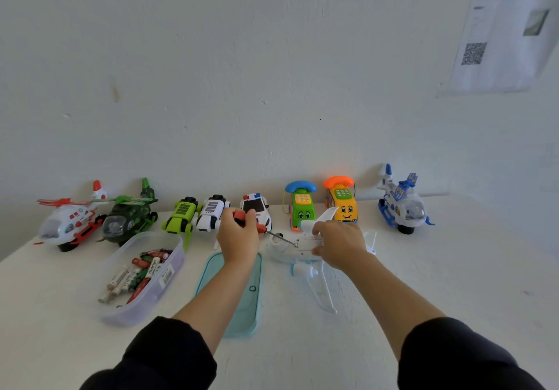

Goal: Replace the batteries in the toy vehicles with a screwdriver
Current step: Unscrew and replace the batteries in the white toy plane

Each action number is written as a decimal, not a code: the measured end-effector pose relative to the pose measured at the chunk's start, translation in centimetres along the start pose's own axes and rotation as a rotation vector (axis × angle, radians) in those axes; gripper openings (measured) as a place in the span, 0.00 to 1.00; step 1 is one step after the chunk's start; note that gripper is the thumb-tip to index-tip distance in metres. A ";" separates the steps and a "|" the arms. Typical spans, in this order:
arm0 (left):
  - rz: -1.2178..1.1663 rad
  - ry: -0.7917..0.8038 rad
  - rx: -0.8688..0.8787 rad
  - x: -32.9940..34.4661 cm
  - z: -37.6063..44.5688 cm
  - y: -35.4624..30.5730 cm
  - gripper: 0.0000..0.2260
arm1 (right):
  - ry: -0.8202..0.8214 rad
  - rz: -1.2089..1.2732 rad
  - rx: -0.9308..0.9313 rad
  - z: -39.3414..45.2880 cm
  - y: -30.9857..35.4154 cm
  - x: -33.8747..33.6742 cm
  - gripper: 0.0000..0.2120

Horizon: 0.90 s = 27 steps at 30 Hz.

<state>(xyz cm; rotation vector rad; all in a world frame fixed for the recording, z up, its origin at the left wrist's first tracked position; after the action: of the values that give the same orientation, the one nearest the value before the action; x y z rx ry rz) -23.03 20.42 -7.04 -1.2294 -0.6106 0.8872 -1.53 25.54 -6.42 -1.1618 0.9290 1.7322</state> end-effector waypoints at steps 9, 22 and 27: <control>-0.084 -0.027 -0.067 -0.7 -0.6 -0.1 0.05 | -0.003 -0.009 -0.030 -0.4 0.0 0.2 0.18; 0.566 0.093 0.377 -4.1 3.4 -3.8 0.11 | 0.090 -0.341 -0.338 -2.7 -0.1 2.2 0.40; 1.300 0.380 0.447 -6.8 4.1 3.2 0.08 | -0.062 -0.185 -0.231 -2.7 0.2 1.0 0.25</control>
<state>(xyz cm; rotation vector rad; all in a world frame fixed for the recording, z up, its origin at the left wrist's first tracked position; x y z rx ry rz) -30.81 17.21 -8.67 -1.2557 0.7978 1.6571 -1.04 23.27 -8.20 -1.2907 0.5748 1.7454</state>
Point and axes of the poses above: each hand's wrist, its own z-axis towards the middle knuckle, its own x-axis out of the palm, y = z × x, the point moved 10 cm from there along z, towards the middle knuckle, and after that the axes turned 10 degrees about -y, right-handed, at the moved point
